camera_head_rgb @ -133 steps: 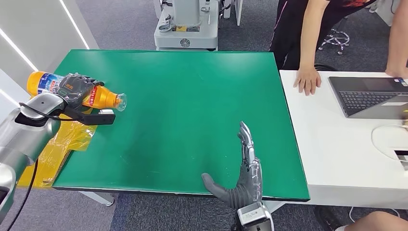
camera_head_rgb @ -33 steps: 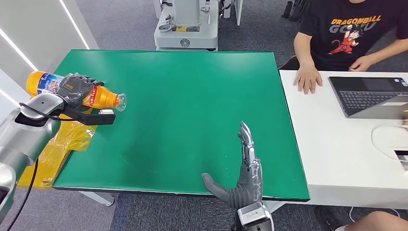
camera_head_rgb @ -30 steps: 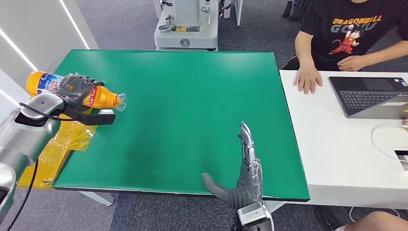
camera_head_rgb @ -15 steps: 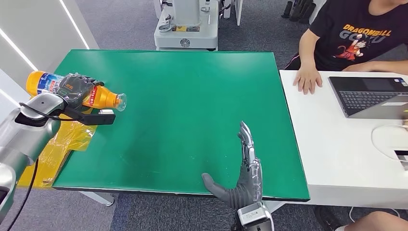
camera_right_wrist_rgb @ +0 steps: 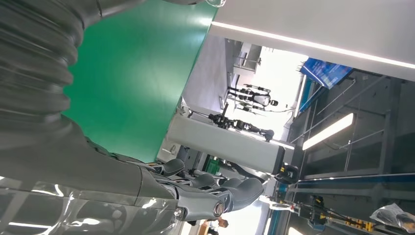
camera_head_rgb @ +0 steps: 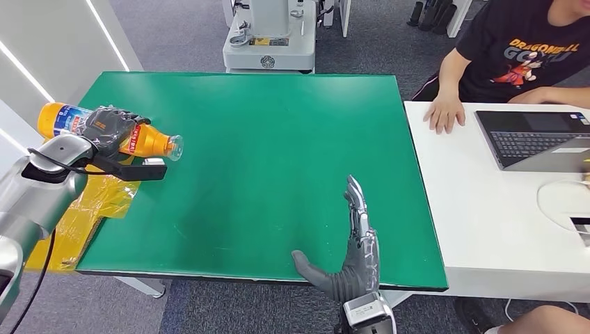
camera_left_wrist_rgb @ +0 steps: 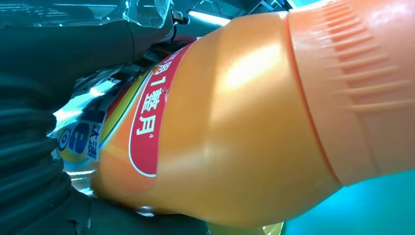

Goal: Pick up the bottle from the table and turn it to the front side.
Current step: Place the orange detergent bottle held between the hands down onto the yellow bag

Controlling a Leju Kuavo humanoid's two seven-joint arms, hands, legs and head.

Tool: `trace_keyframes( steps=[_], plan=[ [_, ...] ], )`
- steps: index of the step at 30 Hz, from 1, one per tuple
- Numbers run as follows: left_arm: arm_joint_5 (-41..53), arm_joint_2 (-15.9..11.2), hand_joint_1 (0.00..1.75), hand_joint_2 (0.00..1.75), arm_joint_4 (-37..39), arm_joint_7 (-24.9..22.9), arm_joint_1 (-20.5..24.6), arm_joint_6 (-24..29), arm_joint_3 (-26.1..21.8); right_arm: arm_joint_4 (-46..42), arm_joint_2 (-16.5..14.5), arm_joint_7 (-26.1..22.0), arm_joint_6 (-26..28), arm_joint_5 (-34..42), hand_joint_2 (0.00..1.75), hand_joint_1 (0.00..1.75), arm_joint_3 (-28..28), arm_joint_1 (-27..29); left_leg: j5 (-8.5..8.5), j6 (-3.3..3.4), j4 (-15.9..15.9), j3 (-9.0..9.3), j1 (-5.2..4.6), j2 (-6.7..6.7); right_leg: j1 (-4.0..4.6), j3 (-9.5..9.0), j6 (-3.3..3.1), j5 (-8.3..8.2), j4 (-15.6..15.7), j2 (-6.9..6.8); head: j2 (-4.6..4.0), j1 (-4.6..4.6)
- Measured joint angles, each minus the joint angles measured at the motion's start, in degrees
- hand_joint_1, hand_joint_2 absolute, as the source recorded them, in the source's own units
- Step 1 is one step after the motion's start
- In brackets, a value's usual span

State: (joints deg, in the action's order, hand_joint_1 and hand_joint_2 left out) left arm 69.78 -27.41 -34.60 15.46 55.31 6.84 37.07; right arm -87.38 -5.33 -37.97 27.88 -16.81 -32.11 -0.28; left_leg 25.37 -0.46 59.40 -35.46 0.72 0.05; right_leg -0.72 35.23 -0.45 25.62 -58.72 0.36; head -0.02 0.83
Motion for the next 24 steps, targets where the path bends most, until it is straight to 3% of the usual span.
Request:
trace_keyframes(
  steps=[24],
  plan=[
    [0.01, 0.00, 1.75, 1.75, 0.00, 0.00, 0.00, 0.00, 0.00, 0.00, 0.00, 0.00, 0.01, 0.02, 1.75, 0.00, 0.00, 0.00, 0.00, 0.00, 0.00, 0.00, 0.00, 0.00, 0.00, 0.00, 0.00, 0.00, 0.00, 0.00, -0.02, 0.00]
  ],
)
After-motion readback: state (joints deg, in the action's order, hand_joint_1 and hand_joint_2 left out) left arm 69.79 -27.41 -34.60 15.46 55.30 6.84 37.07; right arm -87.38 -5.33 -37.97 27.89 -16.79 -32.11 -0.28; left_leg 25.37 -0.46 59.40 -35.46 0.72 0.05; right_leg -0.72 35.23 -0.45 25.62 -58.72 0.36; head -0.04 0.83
